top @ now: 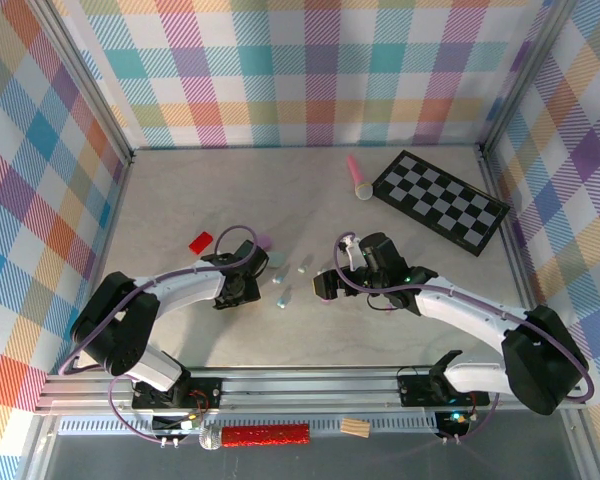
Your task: Insert the wireless bluetooth earbuds into the charging case
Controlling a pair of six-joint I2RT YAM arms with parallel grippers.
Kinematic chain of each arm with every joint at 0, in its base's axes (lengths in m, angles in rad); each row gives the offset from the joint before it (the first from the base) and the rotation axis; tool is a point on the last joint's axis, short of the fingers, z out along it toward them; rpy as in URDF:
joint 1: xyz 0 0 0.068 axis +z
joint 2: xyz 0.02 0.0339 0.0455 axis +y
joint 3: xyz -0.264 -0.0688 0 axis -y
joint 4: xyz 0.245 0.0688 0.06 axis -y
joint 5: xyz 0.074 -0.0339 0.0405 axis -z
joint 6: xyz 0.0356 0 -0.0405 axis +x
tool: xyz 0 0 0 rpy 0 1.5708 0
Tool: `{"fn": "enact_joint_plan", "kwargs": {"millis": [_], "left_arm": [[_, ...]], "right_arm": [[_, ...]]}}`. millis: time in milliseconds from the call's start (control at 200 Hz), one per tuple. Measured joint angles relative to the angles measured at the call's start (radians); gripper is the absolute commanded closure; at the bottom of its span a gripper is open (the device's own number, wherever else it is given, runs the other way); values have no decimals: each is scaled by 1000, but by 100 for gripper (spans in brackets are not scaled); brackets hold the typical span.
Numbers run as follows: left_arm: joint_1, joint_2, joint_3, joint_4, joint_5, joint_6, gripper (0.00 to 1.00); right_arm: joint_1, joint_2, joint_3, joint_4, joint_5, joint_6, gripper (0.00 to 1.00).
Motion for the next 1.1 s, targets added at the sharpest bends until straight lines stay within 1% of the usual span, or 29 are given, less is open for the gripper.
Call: {"fn": "enact_joint_plan", "kwargs": {"millis": [175, 300, 405, 685, 940, 1100], "left_arm": [[26, -2, 0, 3, 5, 1, 45], [35, -2, 0, -1, 7, 3, 54], [37, -6, -2, -2, 5, 4, 59], [42, -74, -17, 0, -2, 13, 60], [42, -146, -16, -10, -19, 79, 59], [31, -185, -17, 14, -7, 140, 59]], "right_arm": [[4, 0, -6, 10, -1, 14, 1], [4, 0, -14, 15, -1, 22, 1], [4, 0, -16, 16, -1, 22, 1], [4, 0, -17, 17, 0, 22, 1], [4, 3, -13, 15, 7, 46, 1], [2, 41, 29, 2, 6, 82, 1]]}}
